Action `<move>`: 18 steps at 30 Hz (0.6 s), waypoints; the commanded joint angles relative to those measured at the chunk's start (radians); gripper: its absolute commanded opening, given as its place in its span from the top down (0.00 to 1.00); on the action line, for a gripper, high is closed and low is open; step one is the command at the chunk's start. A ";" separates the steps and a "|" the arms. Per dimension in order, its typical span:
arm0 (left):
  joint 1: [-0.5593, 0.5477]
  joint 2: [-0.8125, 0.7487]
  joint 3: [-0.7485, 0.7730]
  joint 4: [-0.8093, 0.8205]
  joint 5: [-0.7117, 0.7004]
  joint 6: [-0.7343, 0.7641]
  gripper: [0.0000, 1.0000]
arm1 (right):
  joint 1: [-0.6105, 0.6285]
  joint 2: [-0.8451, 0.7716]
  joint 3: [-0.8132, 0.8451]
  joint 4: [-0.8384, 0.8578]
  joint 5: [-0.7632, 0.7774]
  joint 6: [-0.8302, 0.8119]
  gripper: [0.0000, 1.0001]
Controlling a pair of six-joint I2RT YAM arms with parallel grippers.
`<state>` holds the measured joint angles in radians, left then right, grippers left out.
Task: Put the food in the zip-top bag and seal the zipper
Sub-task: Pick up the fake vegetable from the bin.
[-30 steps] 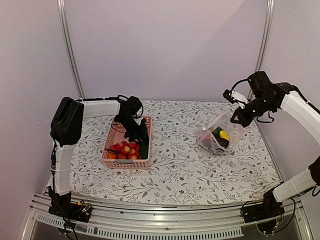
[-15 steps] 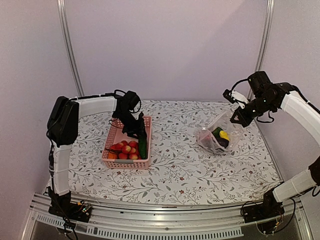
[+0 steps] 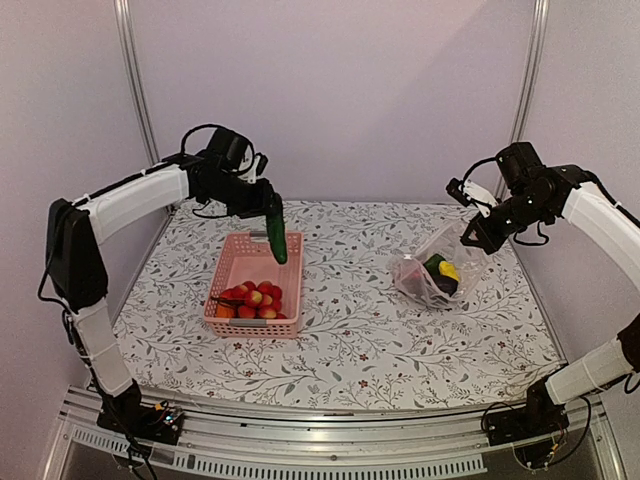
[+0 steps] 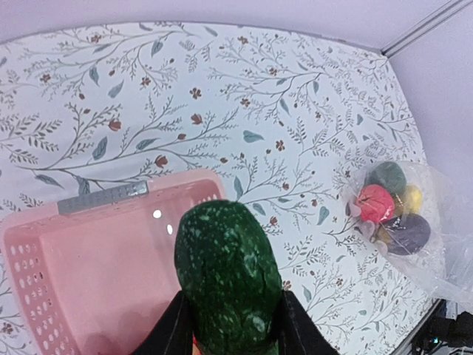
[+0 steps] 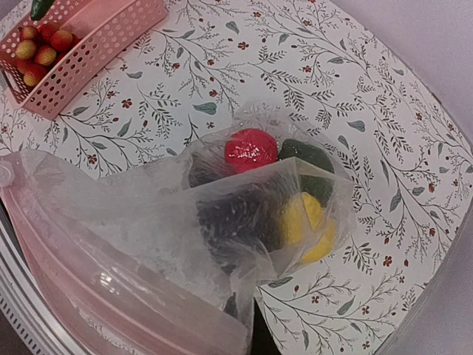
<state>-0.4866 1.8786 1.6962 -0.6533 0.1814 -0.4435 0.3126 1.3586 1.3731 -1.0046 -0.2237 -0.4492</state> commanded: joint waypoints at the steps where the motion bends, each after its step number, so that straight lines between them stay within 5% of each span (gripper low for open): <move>1: -0.056 -0.128 -0.055 0.215 -0.029 0.080 0.77 | -0.005 -0.018 0.007 0.000 -0.014 -0.008 0.97; 12: -0.363 -0.323 -0.242 0.843 0.029 0.388 0.79 | -0.004 0.010 0.096 -0.058 0.026 -0.033 0.97; 18: -0.496 -0.283 -0.232 0.981 0.031 0.481 0.82 | -0.005 0.036 0.138 -0.066 0.012 -0.044 0.97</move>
<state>-0.9249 1.5661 1.4647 0.1642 0.2092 -0.0738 0.3126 1.3705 1.4715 -1.0542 -0.2070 -0.4789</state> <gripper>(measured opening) 0.335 0.028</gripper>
